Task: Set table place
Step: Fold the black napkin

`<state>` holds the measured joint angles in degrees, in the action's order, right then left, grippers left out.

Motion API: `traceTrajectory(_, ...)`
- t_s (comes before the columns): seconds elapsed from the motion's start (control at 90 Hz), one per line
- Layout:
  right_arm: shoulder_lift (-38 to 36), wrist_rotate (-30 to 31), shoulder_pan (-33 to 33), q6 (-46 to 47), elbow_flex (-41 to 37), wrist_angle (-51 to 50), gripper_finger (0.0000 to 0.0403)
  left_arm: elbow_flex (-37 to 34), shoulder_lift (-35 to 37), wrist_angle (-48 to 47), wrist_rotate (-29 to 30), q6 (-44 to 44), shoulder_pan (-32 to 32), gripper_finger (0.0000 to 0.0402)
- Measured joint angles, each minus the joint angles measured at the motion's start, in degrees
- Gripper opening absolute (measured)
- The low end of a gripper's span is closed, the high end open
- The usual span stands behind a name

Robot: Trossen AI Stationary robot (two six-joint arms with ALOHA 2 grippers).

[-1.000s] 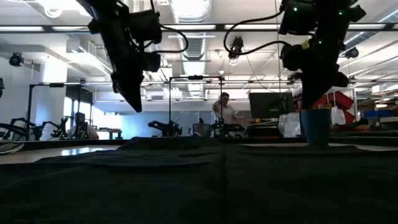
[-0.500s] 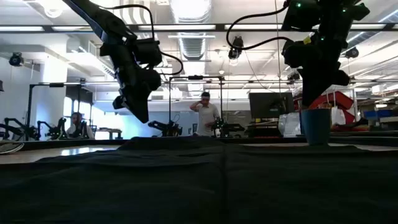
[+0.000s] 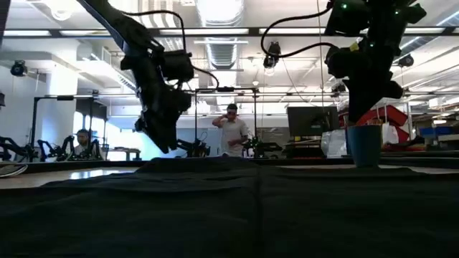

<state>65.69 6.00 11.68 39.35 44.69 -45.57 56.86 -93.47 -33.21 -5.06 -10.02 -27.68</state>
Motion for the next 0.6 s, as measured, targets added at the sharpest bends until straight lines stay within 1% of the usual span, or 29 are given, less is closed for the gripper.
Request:
traceTrajectory(0.156,0.0,0.0,0.0,-0.3,0.0,-0.15,0.0,0.03,-2.44,-0.55,0.04,-0.99,0.29,0.0211)
traceTrajectory(0.289,0.0,0.02,0.0,-0.47,-0.02,-0.33,0.0,0.15,-3.01,-0.7,0.56,-1.43,0.69,0.0187)
traceTrajectory(0.333,0.0,0.03,0.0,-0.59,-0.02,-0.41,0.0,0.13,-2.8,-0.76,0.6,-1.49,0.74,0.0169)
traceTrajectory(0.4,0.0,0.04,0.0,-0.97,-0.04,-0.4,0.0,0.03,-2.48,-1.19,0.23,-1.53,0.8,0.0129)
traceTrajectory(0.456,0.0,0.04,0.0,-1.03,-0.04,-0.45,0.0,-0.02,-2.23,-1.44,-0.4,-1.51,0.85,0.0086)
traceTrajectory(0.522,0.0,0.13,0.0,-1.15,-0.04,-0.43,0.0,-0.04,-2.11,-1.37,-2.53,-1.01,0.91,0.0029)
traceTrajectory(0.567,0.0,0.15,0.0,-1.16,-0.04,-0.47,0.0,-0.04,-2.07,-1.27,-3.96,-0.98,0.94,0.0013)
traceTrajectory(0.6,0.0,0.17,0.0,-1.16,-0.05,-0.46,0.0,-0.04,-2.05,-1.27,-4.71,-0.99,1.05,0.0011)
